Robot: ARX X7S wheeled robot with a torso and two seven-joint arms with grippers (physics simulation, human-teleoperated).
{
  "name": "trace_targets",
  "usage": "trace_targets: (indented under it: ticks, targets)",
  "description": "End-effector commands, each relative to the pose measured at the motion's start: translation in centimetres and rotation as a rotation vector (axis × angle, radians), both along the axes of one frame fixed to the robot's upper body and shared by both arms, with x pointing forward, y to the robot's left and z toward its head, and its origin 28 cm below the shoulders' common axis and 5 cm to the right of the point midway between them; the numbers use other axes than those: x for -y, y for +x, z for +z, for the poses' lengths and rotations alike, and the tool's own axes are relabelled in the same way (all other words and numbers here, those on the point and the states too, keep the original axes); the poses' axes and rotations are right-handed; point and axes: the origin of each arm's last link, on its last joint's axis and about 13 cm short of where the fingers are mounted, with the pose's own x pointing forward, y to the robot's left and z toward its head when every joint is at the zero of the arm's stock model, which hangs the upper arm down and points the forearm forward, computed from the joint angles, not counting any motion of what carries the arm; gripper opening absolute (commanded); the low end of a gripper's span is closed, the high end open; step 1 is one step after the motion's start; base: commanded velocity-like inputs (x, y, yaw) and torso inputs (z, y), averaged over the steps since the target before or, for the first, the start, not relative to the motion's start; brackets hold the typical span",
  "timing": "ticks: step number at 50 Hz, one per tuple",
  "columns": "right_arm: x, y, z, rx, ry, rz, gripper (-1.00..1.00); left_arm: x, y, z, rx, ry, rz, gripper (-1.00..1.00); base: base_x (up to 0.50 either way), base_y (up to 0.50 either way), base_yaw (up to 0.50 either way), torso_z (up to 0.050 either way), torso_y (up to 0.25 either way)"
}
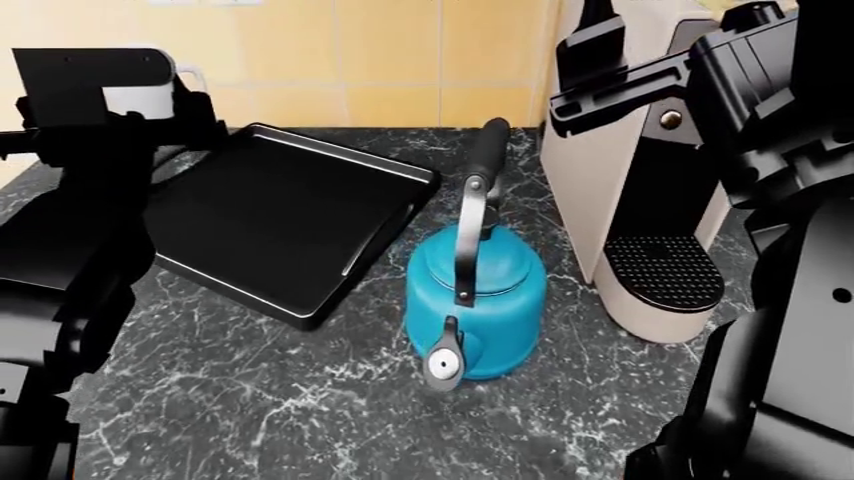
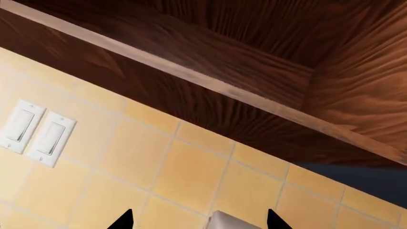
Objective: Pick the kettle from the counter and place it on the tray. Then pick the mug from the cabinet and place it on the tray. Then close the cabinet doors.
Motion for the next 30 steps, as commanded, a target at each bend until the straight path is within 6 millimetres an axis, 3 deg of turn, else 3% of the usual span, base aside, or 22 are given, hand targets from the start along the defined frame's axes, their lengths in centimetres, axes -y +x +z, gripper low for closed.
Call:
trace_targets:
  ticks: [1, 10, 17, 30]
  targets:
    - [-0.1, 0.0, 0.0, 0.003, 0.0, 0.003, 1.0, 0.1, -0.1, 0.5, 0.018, -0.01, -0.004, -1.0, 0.0, 0.0, 0.0, 0.0, 0.0]
    - [-0.1, -0.1, 0.3, 0.005, -0.008, 0.001, 1.0, 0.4, 0.2, 0.8, 0.015, -0.019, -0.02, -1.0, 0.0, 0.0, 0.0, 0.0, 0.001]
    - [-0.2, -0.4, 0.6, 0.006, -0.015, -0.003, 1.0, 1.4, 2.3, 0.6, -0.002, -0.035, -0.032, -1.0, 0.0, 0.0, 0.0, 0.0, 0.0]
    - [-0.1, -0.8, 0.5, 0.006, -0.016, -0.014, 1.0, 2.3, 4.9, -2.4, -0.035, -0.064, -0.025, -1.0, 0.0, 0.0, 0.0, 0.0, 0.001]
